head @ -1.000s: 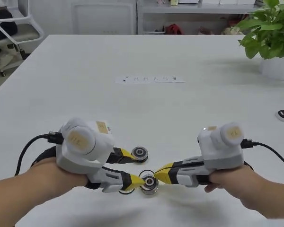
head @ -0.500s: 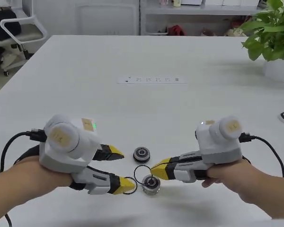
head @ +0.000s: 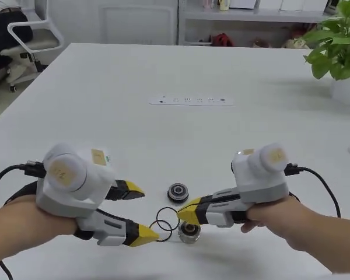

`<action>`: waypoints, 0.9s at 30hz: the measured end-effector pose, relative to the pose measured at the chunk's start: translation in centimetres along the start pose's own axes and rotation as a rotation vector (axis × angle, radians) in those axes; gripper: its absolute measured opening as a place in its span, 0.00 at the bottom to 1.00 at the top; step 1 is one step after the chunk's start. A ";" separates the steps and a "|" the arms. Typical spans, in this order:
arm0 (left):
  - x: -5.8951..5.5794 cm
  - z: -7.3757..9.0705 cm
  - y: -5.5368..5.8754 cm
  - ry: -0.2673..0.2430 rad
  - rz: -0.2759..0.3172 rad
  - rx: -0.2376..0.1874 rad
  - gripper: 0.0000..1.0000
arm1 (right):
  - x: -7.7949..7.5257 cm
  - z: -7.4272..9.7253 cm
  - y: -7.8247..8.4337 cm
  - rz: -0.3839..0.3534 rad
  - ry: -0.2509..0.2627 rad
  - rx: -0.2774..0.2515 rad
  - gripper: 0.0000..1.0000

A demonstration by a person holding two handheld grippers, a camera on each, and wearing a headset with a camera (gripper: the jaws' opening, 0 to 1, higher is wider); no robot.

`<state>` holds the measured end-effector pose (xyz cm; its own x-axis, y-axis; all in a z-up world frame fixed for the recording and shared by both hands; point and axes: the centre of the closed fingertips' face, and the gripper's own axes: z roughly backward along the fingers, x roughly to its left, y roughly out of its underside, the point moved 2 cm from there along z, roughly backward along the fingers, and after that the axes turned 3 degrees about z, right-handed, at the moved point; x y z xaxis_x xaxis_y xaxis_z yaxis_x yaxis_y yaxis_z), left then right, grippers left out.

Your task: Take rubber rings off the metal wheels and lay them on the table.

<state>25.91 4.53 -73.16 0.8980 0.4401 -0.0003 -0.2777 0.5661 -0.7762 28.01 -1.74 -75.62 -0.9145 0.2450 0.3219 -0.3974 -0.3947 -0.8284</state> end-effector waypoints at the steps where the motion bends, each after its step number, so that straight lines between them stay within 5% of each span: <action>1: 0.0 0.1 0.1 -0.001 0.002 0.000 0.52 | 0.0 -0.2 0.1 0.000 -0.004 0.005 0.00; 27: 0.5 0.8 1.1 -0.020 0.036 0.005 0.51 | 0.1 -2.1 1.0 -0.006 -0.035 0.067 0.00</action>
<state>25.76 5.96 -73.52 0.8803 0.4742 -0.0156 -0.3116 0.5531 -0.7727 27.66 -0.21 -77.40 -0.9137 0.2169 0.3438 -0.4062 -0.4523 -0.7940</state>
